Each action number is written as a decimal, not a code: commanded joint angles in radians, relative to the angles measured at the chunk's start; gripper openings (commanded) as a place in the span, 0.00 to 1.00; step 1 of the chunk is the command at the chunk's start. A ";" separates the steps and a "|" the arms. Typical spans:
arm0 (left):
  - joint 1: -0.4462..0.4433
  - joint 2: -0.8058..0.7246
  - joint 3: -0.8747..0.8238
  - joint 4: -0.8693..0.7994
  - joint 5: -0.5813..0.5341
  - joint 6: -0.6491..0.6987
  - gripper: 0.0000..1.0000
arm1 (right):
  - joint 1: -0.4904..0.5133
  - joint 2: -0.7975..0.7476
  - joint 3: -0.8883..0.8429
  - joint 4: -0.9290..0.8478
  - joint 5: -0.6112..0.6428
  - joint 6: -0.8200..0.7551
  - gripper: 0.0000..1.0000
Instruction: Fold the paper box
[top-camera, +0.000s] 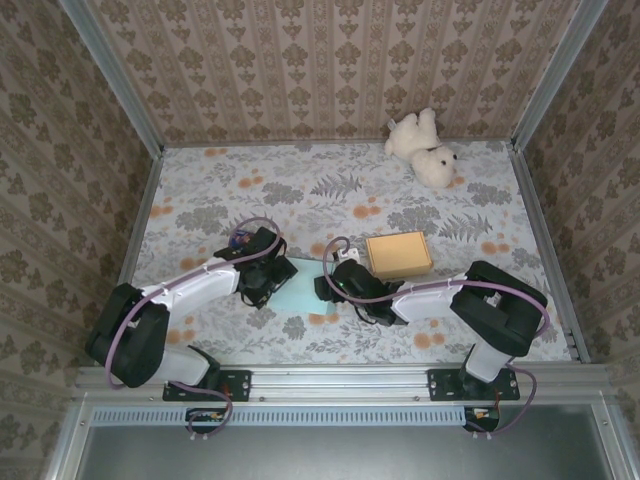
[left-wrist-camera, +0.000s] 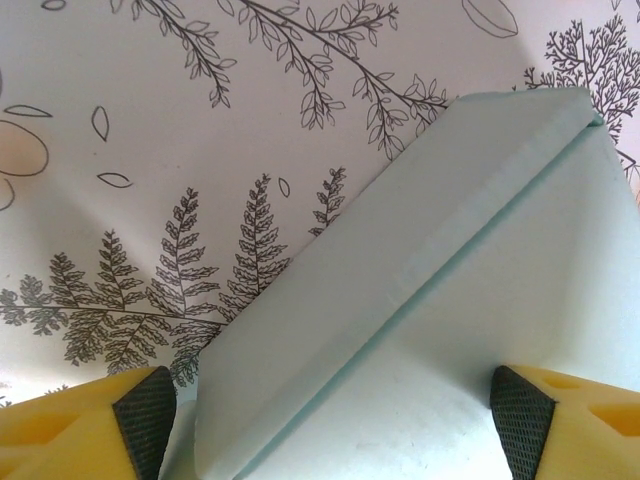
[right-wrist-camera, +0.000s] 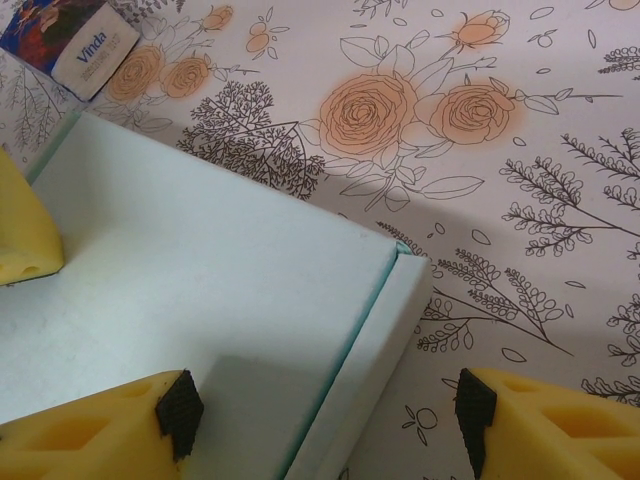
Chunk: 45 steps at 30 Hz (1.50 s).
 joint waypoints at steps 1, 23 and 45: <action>0.011 0.031 -0.047 -0.028 -0.001 -0.040 0.84 | 0.007 0.031 -0.033 -0.062 -0.020 -0.004 0.72; 0.017 0.027 -0.067 -0.020 -0.010 -0.034 0.80 | 0.058 -0.157 -0.041 -0.196 0.026 -0.040 0.73; 0.017 0.020 -0.071 -0.019 -0.009 -0.034 0.79 | 0.094 -0.211 -0.088 -0.134 -0.072 0.044 0.62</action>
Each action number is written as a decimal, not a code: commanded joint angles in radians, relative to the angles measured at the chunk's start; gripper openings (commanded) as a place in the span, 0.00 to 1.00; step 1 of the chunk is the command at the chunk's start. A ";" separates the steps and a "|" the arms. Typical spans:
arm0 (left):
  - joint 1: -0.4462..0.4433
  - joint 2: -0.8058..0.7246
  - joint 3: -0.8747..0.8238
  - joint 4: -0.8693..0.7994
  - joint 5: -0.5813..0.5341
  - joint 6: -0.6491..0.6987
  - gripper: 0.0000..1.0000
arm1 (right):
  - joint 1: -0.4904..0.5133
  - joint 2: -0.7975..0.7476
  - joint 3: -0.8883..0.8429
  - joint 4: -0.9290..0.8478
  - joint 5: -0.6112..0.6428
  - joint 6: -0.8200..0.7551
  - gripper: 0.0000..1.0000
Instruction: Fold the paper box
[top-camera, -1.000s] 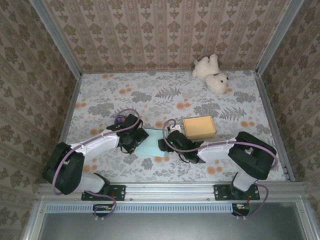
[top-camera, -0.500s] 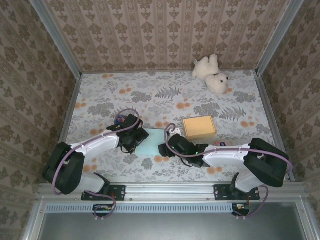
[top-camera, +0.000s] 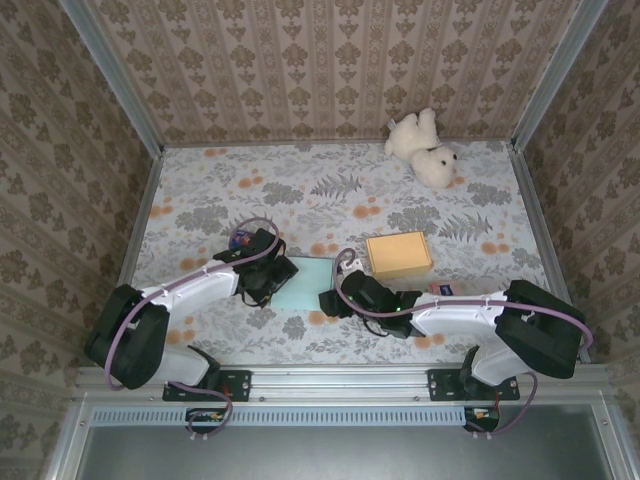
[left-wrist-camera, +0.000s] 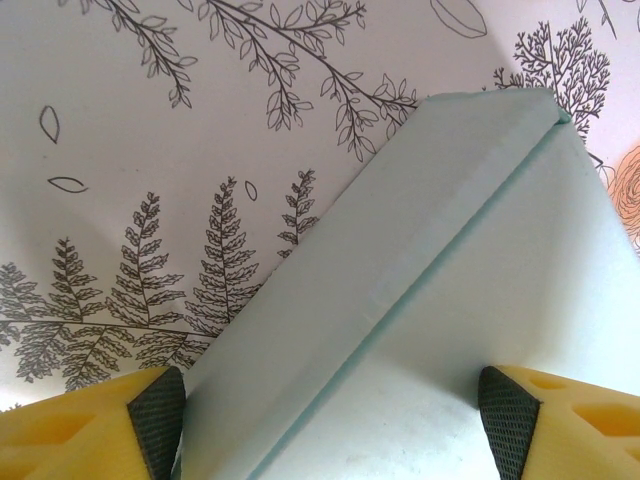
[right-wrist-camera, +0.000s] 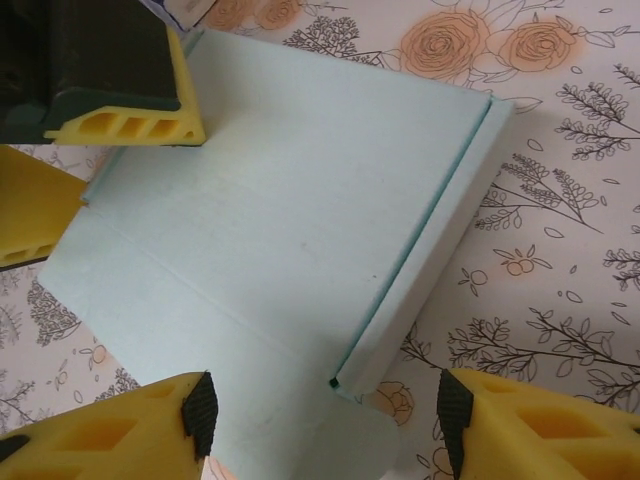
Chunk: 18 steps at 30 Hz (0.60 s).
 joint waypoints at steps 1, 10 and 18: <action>0.011 0.027 -0.045 -0.085 -0.022 -0.026 0.79 | 0.009 0.017 -0.016 0.023 -0.033 0.038 0.62; 0.011 0.025 -0.043 -0.092 -0.026 -0.028 0.79 | 0.016 0.027 -0.013 0.008 -0.027 0.052 0.61; 0.011 0.026 -0.038 -0.095 -0.026 -0.026 0.79 | 0.036 0.035 -0.027 0.015 -0.026 0.067 0.60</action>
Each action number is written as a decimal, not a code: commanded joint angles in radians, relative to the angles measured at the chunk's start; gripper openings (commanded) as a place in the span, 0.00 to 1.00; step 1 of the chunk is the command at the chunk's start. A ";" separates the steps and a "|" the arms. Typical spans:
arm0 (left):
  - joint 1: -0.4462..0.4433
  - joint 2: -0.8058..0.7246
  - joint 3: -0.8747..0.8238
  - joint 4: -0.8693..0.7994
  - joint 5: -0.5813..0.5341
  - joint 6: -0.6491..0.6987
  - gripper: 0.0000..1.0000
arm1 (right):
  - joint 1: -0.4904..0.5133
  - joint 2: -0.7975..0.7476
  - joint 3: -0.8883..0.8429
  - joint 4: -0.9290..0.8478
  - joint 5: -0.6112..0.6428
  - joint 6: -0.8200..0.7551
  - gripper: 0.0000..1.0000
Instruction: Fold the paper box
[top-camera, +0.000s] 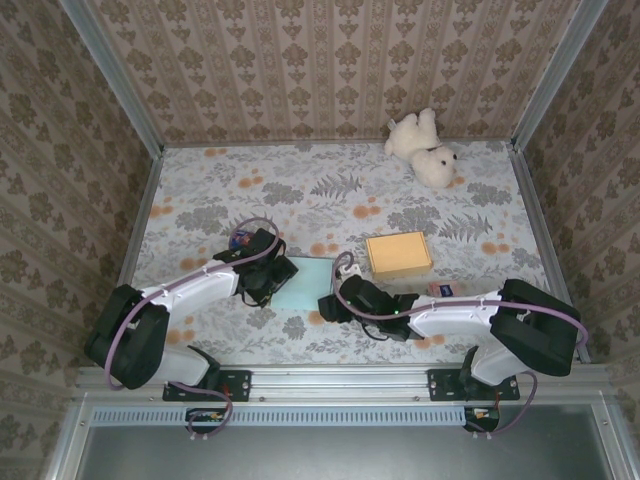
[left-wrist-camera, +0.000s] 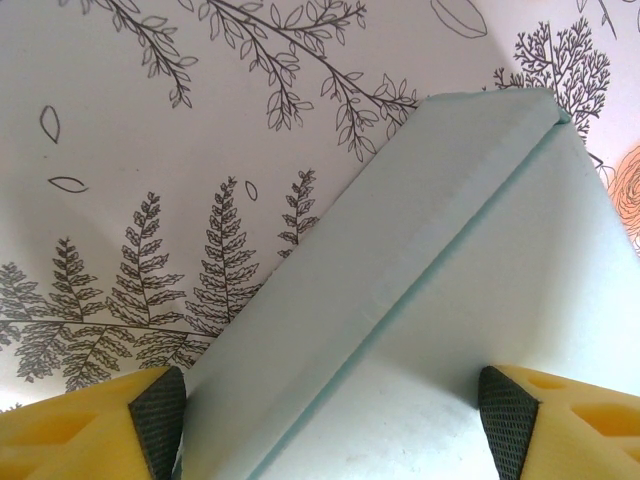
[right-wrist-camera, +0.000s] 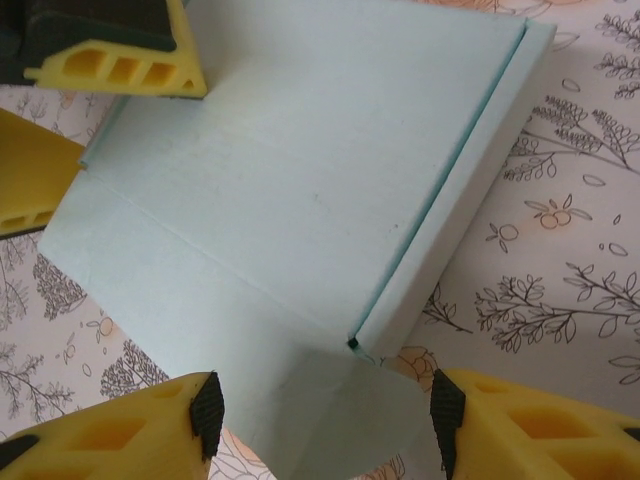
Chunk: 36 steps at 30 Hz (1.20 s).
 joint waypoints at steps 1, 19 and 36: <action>0.011 0.025 -0.037 -0.097 -0.026 -0.026 0.79 | 0.012 0.014 -0.018 0.013 -0.007 0.021 0.60; 0.011 0.020 -0.044 -0.096 -0.028 -0.020 0.79 | 0.043 0.078 -0.031 0.120 -0.032 0.103 0.56; 0.012 0.019 -0.048 -0.090 -0.031 -0.021 0.78 | 0.043 0.095 -0.036 0.171 -0.006 0.134 0.56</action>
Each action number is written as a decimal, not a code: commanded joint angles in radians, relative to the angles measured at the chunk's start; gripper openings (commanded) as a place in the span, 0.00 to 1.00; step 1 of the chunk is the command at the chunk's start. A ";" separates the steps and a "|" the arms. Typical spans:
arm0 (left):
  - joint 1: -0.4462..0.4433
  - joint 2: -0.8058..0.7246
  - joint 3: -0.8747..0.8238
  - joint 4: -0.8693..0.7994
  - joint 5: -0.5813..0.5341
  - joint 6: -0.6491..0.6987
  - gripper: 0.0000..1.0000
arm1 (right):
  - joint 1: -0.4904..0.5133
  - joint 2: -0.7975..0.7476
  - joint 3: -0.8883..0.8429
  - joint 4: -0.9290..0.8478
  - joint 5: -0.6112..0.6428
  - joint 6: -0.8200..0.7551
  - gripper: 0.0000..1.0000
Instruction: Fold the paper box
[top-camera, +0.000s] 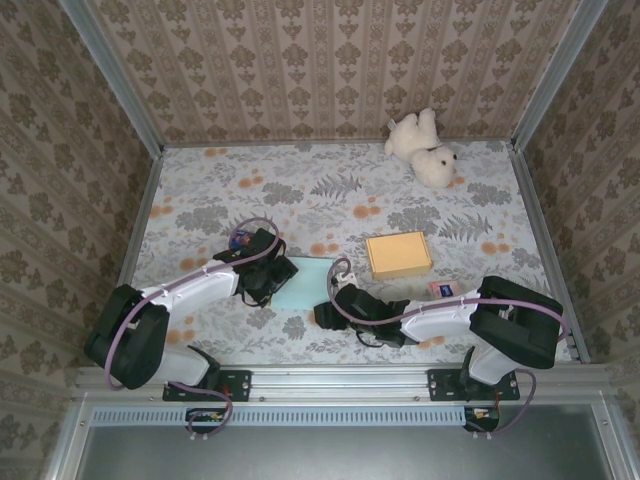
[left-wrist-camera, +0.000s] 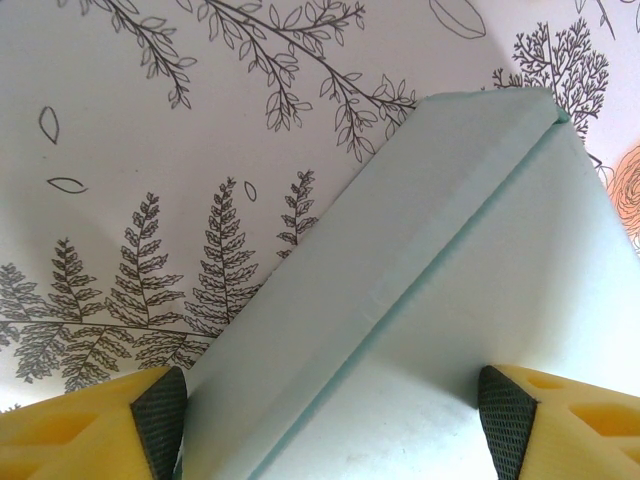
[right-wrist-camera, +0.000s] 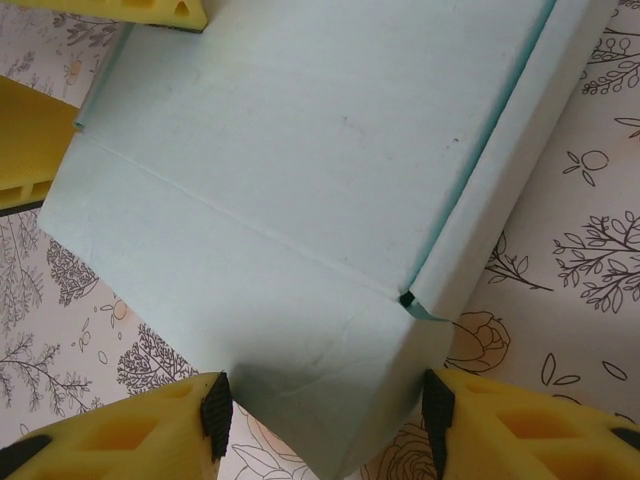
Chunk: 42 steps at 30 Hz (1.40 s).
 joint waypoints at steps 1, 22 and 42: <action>0.011 0.021 -0.047 -0.091 -0.029 -0.021 0.78 | 0.005 0.004 -0.011 0.044 0.016 0.025 0.56; 0.011 0.020 -0.054 -0.090 -0.029 -0.023 0.78 | 0.006 0.015 -0.005 0.003 0.102 -0.016 0.50; 0.013 0.023 -0.054 -0.091 -0.036 -0.026 0.77 | 0.007 0.023 -0.008 0.040 0.069 -0.016 0.44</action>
